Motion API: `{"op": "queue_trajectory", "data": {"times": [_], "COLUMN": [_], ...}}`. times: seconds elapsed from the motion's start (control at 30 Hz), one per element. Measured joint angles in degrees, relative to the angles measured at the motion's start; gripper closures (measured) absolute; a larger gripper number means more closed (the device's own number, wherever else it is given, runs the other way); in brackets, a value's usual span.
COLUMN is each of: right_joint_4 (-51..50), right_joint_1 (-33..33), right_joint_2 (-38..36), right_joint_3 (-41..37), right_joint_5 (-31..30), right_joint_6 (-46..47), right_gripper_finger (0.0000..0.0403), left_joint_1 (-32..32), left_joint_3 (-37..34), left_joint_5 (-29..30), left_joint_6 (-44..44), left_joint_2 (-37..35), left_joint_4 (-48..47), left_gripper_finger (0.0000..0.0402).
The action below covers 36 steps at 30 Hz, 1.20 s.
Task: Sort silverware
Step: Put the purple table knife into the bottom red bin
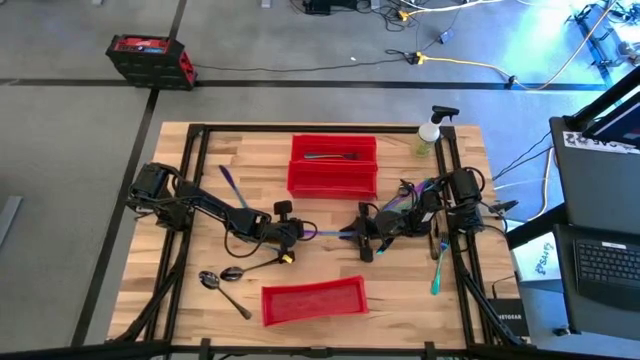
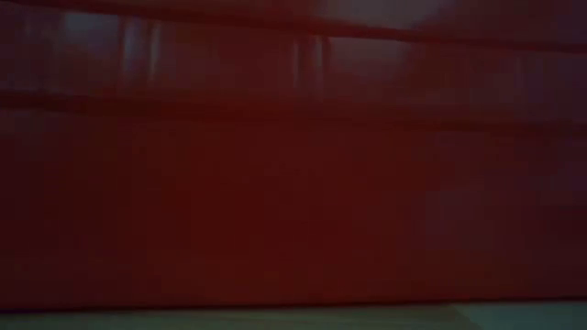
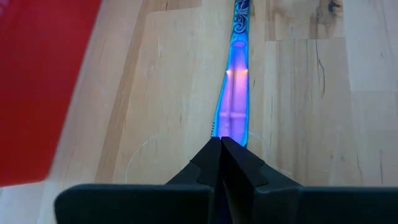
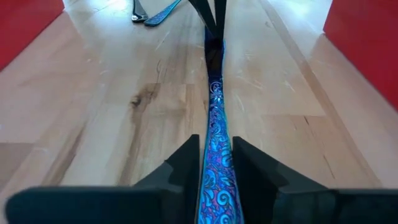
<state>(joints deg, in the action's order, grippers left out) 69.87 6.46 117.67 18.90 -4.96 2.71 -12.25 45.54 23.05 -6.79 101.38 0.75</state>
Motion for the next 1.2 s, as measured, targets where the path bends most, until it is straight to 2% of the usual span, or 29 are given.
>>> {"op": "queue_trajectory", "data": {"times": [0.1, 1.2], "right_joint_4": [0.0, 2.3], "right_joint_1": [0.0, -0.1], "right_joint_2": [0.0, 0.3], "right_joint_3": [0.0, -0.2], "right_joint_5": [-0.6, -0.8], "right_joint_6": [0.1, -0.1], "right_gripper_finger": [0.0351, 0.0352], "left_joint_1": [0.0, 0.0], "left_joint_3": [0.0, -0.1], "left_joint_5": [-0.1, 0.0], "left_joint_6": [-0.1, 1.2], "left_joint_2": [0.0, -0.5], "left_joint_4": [0.0, 1.4], "left_gripper_finger": [0.0402, 0.0402]}}
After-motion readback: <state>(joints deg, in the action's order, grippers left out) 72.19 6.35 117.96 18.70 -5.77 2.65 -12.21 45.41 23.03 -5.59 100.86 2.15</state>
